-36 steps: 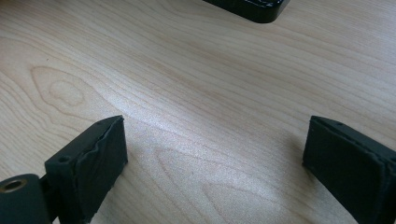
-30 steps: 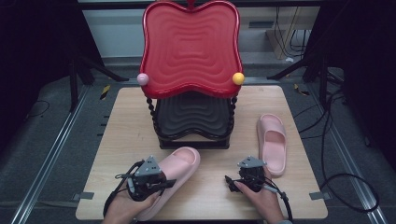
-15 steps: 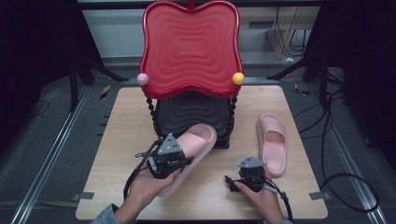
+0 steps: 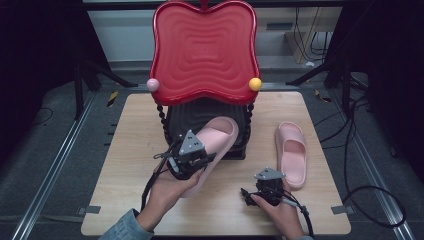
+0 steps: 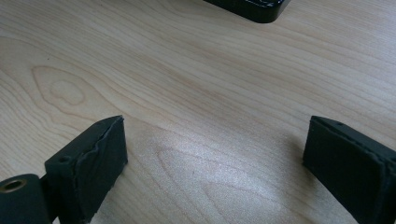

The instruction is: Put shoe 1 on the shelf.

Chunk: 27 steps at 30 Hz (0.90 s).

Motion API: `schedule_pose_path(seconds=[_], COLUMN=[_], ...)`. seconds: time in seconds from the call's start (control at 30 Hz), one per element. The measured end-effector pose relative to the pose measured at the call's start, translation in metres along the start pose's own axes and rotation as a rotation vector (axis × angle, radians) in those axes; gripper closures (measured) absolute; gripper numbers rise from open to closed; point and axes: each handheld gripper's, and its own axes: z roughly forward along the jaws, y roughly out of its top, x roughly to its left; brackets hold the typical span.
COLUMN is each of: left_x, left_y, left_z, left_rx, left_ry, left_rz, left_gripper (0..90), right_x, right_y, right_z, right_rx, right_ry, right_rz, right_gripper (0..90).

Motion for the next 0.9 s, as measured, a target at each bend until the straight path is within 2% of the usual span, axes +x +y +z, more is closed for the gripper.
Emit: schedule_pose_path(seconds=[0.23,0.43,0.67,0.9], left_x=[0.008,0.013,0.018,0.025], left_y=[0.005,0.008,0.008,0.009], left_z=[0.008,0.013,0.024,0.036], left_rx=[-0.057,-0.129,-0.159,-0.167], left_ry=[0.079,0.146,0.226,0.295], left_rz=[-0.036,-0.084,-0.113,-0.117], left_gripper=[83.9,84.0,84.0,83.9], right_x=[0.0,0.0,0.0,0.0], right_y=[0.0,0.0,0.0,0.0], right_z=[0.0,0.0,0.0,0.0], right_rx=[0.0,0.0,0.0,-0.001], right_ry=[0.0,0.0,0.003,0.006], right_rz=[-0.001,-0.001,-0.001,-0.004], right_gripper=[6.6,6.6,6.5,6.6])
